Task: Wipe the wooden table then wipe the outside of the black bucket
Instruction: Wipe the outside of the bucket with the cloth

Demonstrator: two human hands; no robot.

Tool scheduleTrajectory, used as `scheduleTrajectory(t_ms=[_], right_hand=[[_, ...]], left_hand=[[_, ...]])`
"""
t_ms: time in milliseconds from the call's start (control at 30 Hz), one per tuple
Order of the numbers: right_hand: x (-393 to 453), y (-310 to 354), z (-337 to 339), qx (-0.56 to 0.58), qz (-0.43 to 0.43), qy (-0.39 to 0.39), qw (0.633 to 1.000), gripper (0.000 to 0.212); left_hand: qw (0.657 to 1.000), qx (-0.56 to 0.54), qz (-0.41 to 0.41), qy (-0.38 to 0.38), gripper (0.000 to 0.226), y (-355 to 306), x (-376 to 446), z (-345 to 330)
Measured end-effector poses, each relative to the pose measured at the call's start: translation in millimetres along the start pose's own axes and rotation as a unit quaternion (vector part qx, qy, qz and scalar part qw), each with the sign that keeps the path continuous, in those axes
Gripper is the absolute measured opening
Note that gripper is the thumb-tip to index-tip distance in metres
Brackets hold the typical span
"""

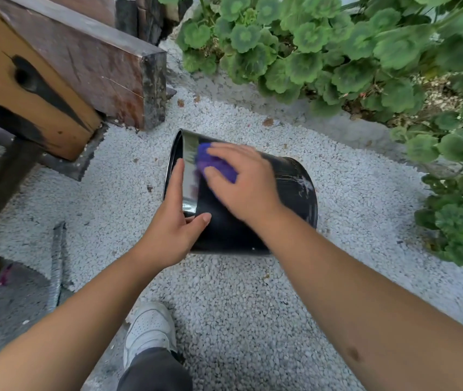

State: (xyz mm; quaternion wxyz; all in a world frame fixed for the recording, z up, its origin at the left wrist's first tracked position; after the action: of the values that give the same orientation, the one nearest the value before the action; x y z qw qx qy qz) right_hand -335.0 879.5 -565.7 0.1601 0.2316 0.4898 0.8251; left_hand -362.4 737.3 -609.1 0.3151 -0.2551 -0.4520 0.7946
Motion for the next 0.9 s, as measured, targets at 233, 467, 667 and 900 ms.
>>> scheduleTrajectory(t_ms=[233,467,667,900], right_hand=[[-23,3,-39,-0.153,0.020,0.080,0.985,0.057],[-24,-84,15,-0.189,-0.119,0.036,0.974,0.054],[-29,-103,37,-0.168,-0.142,-0.017,0.975,0.049],[-38,-110,35,-0.177,-0.114,0.092,0.973,0.092]], left_hand=[[1.000,-0.017,0.018,0.019,0.093,14,6,2],[0.996,-0.033,0.082,0.026,0.095,39,-3,13],[0.995,0.032,0.095,0.023,0.078,35,-4,6],[0.974,0.139,0.131,0.118,0.101,38,-19,20]])
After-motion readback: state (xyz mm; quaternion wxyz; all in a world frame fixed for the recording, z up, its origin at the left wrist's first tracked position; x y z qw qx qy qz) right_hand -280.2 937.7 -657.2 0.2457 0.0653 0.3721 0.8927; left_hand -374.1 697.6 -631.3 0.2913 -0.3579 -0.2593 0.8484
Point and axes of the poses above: each hand's wrist, its own x-axis towards the middle knuckle, its own z-axis out of the back of the hand, y = z × x, the point moved 9 cm from there along x, towards the middle knuckle, and after that the axes turned 8 degrees about x, right-handed, at the moved point
